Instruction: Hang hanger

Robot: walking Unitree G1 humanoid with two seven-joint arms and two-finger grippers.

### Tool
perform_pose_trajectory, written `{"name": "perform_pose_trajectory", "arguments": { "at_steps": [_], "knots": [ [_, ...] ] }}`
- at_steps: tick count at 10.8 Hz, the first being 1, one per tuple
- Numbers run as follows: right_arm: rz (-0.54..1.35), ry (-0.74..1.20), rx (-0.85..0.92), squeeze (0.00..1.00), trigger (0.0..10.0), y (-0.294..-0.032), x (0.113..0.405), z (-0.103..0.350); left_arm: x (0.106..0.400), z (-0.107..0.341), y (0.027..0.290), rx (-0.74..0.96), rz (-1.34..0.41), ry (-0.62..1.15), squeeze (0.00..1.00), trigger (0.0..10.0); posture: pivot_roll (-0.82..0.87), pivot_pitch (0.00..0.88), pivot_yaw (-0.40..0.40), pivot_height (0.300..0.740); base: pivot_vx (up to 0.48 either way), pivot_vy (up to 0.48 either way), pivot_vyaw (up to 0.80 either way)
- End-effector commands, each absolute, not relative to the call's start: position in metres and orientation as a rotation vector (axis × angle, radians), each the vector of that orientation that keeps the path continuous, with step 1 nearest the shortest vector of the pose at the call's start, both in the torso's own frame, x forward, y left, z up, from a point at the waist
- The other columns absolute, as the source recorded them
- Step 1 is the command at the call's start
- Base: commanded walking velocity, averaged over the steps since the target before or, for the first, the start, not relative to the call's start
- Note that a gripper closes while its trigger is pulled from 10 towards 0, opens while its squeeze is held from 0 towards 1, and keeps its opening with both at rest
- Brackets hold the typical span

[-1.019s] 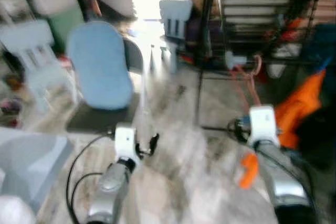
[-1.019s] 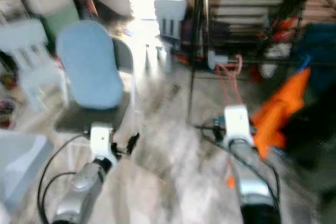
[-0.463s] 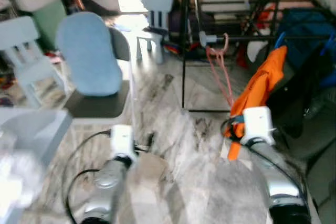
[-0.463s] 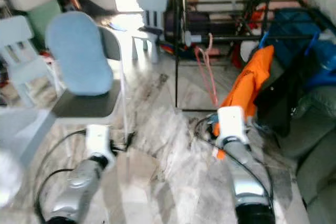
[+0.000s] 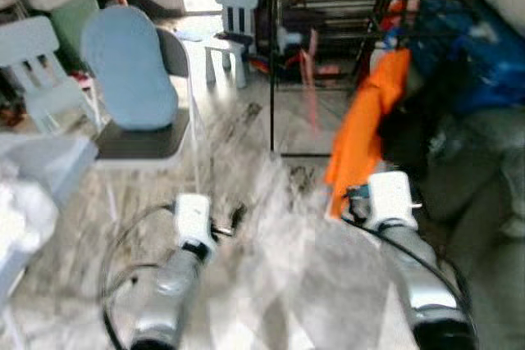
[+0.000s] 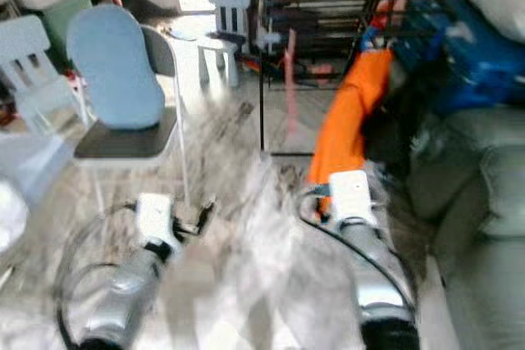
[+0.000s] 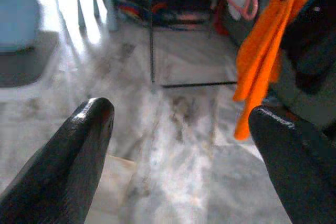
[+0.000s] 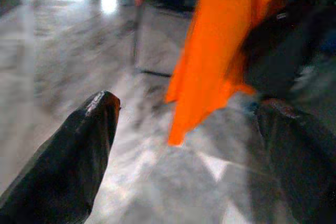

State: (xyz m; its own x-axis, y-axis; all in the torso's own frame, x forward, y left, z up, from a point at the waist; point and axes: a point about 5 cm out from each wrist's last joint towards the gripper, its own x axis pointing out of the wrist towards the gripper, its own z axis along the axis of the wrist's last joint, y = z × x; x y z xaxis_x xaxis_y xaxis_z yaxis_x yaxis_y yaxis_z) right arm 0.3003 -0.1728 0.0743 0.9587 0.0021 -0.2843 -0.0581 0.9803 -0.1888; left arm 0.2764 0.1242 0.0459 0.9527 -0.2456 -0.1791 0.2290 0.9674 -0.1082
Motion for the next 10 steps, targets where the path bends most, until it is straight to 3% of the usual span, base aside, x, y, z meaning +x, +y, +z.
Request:
{"name": "perform_pose_trajectory", "arguments": {
  "at_steps": [1,5,6,7,8,9,10],
  "knots": [
    [0.069,0.302,-0.188,0.00,10.0,-0.174,0.304,0.077,0.279,0.052,0.125,-0.070,-0.240,0.163,0.00,10.0,-0.20,0.000,0.090,0.740,-0.277,-0.285,0.00],
    [0.272,0.322,-0.182,0.00,10.0,-0.151,0.305,0.079,0.279,0.070,0.147,-0.029,-0.193,0.098,0.00,10.0,-0.14,0.000,0.097,0.740,0.000,-0.061,0.00],
    [0.265,0.278,-0.240,0.00,10.0,-0.145,0.305,0.080,0.276,0.076,0.153,-0.030,-0.168,0.076,0.00,10.0,-0.13,0.000,0.092,0.740,0.000,0.000,0.00],
    [0.253,0.281,-0.146,0.00,10.0,-0.140,0.302,0.078,0.272,0.088,0.163,-0.024,-0.130,0.014,0.00,10.0,-0.13,0.000,0.092,0.740,0.000,0.000,0.00],
    [0.219,0.260,-0.207,0.00,10.0,-0.141,0.300,0.077,0.269,0.091,0.170,-0.002,-0.108,0.010,0.00,10.0,-0.13,0.000,0.100,0.740,0.000,0.000,0.00],
    [0.200,0.332,-0.155,0.00,10.0,-0.141,0.290,0.064,0.266,0.084,0.175,-0.002,-0.062,0.027,0.00,10.0,-0.15,0.000,0.103,0.740,0.000,0.000,0.00],
    [0.219,0.316,-0.171,0.00,10.0,-0.140,0.283,0.062,0.265,0.081,0.170,-0.003,-0.053,0.040,0.00,10.0,-0.16,0.000,0.101,0.740,0.000,0.000,0.00]
  ]
}}
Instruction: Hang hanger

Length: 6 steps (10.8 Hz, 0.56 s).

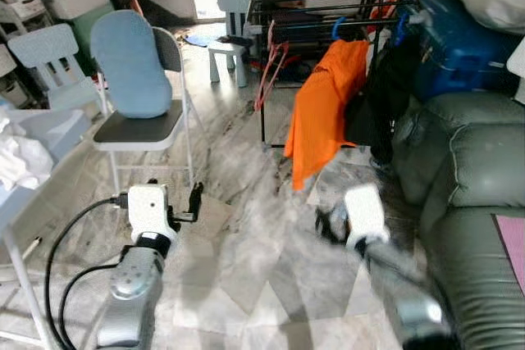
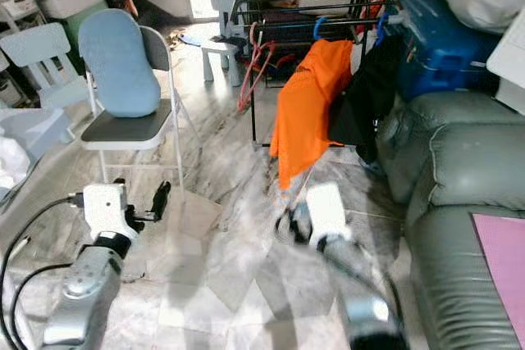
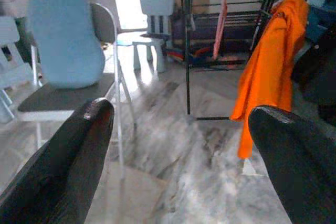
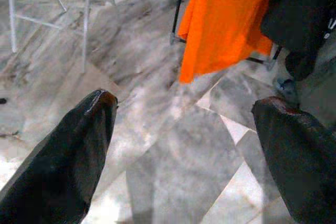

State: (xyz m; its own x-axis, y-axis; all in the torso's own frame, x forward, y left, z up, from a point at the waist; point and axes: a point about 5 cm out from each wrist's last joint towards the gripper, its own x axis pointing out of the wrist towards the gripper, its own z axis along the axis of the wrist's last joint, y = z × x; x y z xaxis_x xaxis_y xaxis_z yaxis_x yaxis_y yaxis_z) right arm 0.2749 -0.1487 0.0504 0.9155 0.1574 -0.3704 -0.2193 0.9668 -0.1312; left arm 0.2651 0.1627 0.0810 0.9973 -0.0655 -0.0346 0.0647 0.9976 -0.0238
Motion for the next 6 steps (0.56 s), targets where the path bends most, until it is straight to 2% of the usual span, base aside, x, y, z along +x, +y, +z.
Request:
{"name": "perform_pose_trajectory", "arguments": {
  "at_steps": [1,6],
  "knots": [
    [0.223,0.306,-0.188,0.00,10.0,-0.141,0.277,0.061,0.264,0.079,0.159,-0.014,-0.062,0.048,0.00,10.0,-0.16,0.000,0.094,0.740,0.000,0.000,0.80],
    [0.259,0.238,-0.133,0.00,10.0,-0.139,0.286,0.077,0.261,0.075,0.153,-0.011,-0.064,0.038,0.00,10.0,-0.17,0.000,0.078,0.740,0.000,0.000,0.80]
  ]
}}
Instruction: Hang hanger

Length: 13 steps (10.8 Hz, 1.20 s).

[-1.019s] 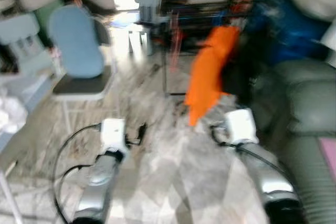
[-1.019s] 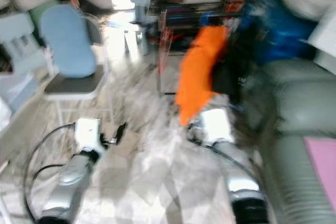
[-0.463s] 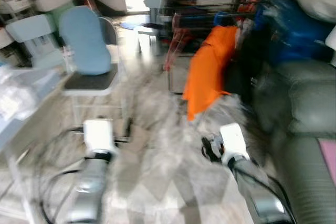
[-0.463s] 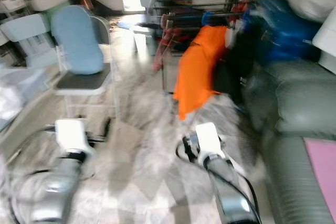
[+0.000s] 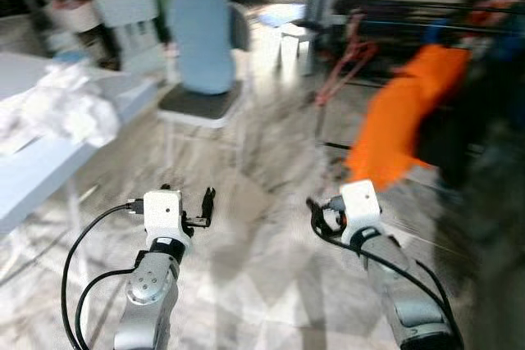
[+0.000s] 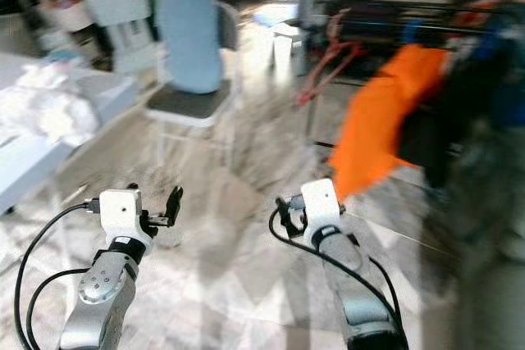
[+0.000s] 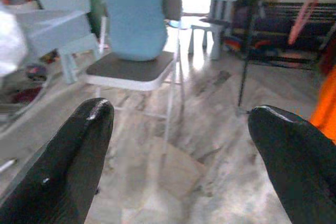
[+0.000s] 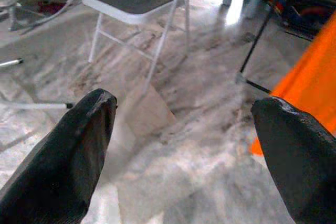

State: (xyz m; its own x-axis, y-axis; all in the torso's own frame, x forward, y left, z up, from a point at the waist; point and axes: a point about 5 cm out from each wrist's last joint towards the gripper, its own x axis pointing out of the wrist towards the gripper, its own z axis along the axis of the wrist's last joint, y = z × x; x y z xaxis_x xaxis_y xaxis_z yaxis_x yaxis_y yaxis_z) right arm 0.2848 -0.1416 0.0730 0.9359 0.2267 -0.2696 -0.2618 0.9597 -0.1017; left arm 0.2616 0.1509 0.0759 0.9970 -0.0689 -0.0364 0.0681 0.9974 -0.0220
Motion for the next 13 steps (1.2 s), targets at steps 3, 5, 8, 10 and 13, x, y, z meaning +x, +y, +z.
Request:
{"name": "perform_pose_trajectory", "arguments": {
  "at_steps": [3,5,8,10,13],
  "knots": [
    [0.308,0.225,-0.127,0.00,10.0,-0.133,0.281,0.078,0.262,0.073,0.153,-0.030,-0.041,0.041,0.00,10.0,-0.18,0.000,0.076,0.740,0.000,0.000,0.80],
    [0.326,0.226,-0.131,0.00,10.0,-0.130,0.280,0.077,0.260,0.078,0.145,-0.044,-0.089,-0.017,0.00,2.9,-0.18,0.000,0.072,0.740,0.000,0.000,0.80],
    [0.342,0.223,-0.137,0.00,10.0,-0.129,0.281,0.079,0.260,0.076,0.144,-0.053,-0.100,-0.014,0.00,0.4,-0.18,0.000,0.069,0.740,0.000,0.000,0.80],
    [0.361,0.216,-0.133,0.00,10.0,-0.125,0.282,0.080,0.263,0.072,0.143,-0.045,-0.099,0.030,0.00,10.0,-0.18,0.000,0.072,0.740,0.000,0.000,0.80],
    [0.400,0.220,-0.109,0.00,10.0,-0.118,0.278,0.078,0.260,0.063,0.144,-0.062,-0.078,0.078,1.00,10.0,-0.18,0.000,0.076,0.740,0.000,0.000,0.00]
  ]
}}
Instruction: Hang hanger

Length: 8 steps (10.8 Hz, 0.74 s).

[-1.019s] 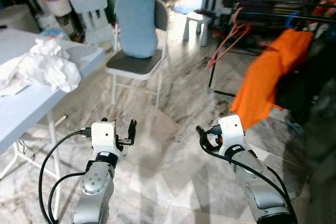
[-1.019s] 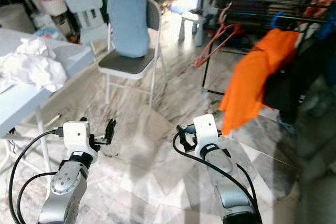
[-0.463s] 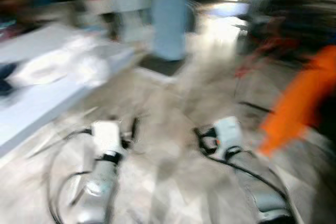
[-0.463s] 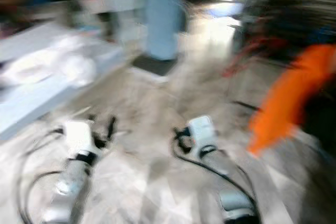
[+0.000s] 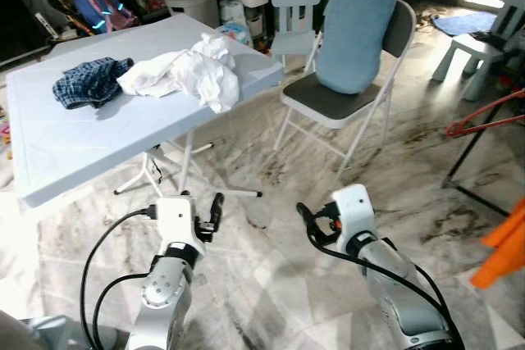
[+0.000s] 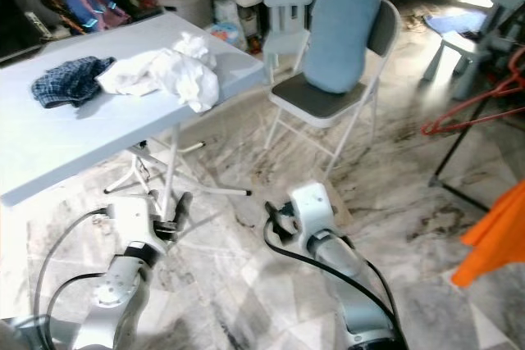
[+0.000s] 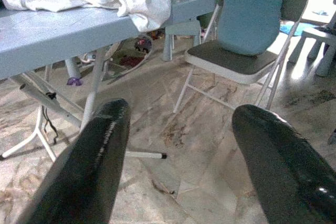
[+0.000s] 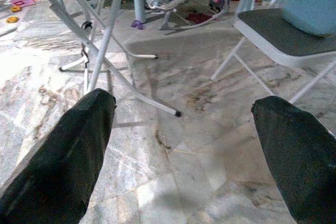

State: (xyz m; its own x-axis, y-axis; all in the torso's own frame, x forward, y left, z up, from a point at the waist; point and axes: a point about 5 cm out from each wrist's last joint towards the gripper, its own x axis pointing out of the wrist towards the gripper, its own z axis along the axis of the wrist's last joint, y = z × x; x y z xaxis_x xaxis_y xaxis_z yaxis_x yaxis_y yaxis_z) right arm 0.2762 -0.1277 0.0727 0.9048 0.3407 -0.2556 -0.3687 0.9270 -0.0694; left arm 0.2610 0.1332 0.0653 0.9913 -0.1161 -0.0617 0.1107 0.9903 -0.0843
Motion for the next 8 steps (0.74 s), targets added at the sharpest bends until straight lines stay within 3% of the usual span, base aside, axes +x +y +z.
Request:
{"name": "perform_pose_trajectory", "arguments": {
  "at_steps": [1,8],
  "knots": [
    [0.404,0.219,-0.098,0.00,10.0,-0.1167,0.2786,0.0792,0.2619,0.0629,0.1448,-0.053,-0.071,0.081,1.00,10.0,-0.18,0.000,0.075,0.740,0.000,0.000,0.00],
    [0.444,0.193,-0.079,0.00,10.0,-0.1105,0.2782,0.0836,0.2643,0.0633,0.1450,-0.047,-0.065,0.089,1.00,10.0,-0.18,0.000,0.084,0.740,0.000,0.000,0.77]
  ]
}}
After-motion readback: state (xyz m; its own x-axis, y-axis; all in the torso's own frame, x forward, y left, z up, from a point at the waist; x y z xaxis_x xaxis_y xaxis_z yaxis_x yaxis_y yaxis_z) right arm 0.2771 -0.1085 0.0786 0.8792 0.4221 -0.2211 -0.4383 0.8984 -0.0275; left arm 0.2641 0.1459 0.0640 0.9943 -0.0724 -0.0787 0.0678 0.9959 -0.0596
